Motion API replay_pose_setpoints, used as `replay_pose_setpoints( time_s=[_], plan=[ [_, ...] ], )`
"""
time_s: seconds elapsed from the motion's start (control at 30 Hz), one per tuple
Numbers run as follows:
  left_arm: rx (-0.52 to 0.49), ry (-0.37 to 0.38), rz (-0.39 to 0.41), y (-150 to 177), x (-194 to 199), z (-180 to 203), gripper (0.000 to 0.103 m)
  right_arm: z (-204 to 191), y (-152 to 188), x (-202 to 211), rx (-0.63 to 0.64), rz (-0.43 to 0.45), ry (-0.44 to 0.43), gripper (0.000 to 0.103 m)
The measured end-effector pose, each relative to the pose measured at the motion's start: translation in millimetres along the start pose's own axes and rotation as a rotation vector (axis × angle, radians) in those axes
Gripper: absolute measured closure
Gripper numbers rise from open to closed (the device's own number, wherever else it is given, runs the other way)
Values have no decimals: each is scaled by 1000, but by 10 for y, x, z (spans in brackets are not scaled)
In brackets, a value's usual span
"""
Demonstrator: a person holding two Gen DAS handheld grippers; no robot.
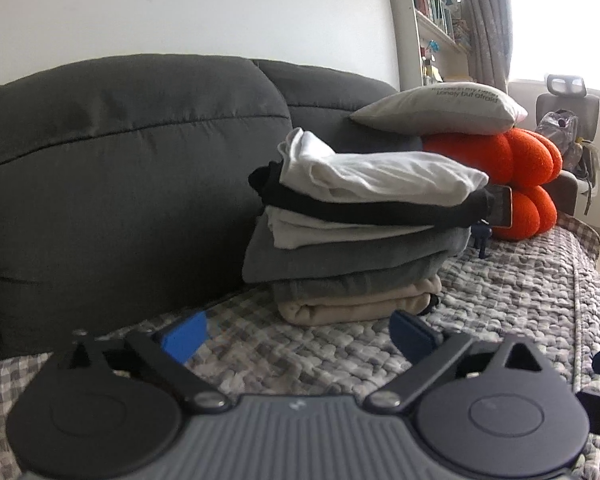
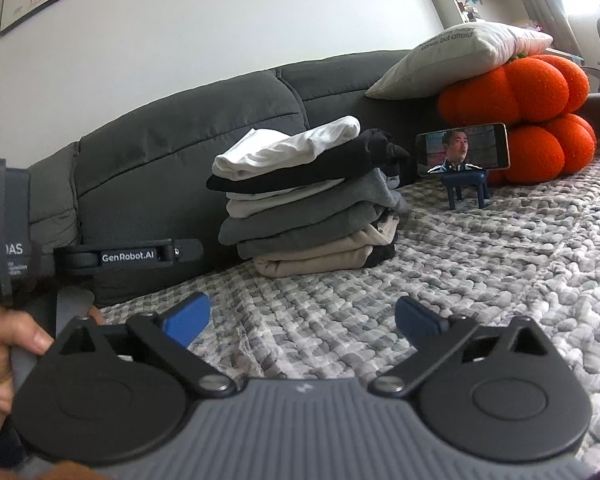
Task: Fold clothes
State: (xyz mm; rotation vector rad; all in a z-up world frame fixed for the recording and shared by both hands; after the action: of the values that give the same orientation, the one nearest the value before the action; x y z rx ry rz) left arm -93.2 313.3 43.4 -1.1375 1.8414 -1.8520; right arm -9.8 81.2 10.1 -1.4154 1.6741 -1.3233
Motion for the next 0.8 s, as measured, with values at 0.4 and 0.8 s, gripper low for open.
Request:
replay_pose_setpoints(
  time_s=[0.4, 0.8],
  plan=[
    [-14, -62, -54, 66, -94, -18, 0, 52, 3, -6, -39, 1, 13, 0],
    [-42, -115, -96, 121, -180, -41, 0, 136, 45, -79, -71, -45, 87, 0]
  ],
)
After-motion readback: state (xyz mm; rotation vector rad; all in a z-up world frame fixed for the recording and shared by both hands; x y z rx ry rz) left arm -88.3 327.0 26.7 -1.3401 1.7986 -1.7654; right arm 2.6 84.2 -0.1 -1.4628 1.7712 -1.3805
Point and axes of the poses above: each gripper's, at about its wrist camera, not at the fingertips, and x roughly against the way its jaws point, z to its right, y to its underside, the point moved 6 cm from there along -x, roughly the way its jaws point, and after that the axes turned 11 degrees about -y, right-handed, at the moved point
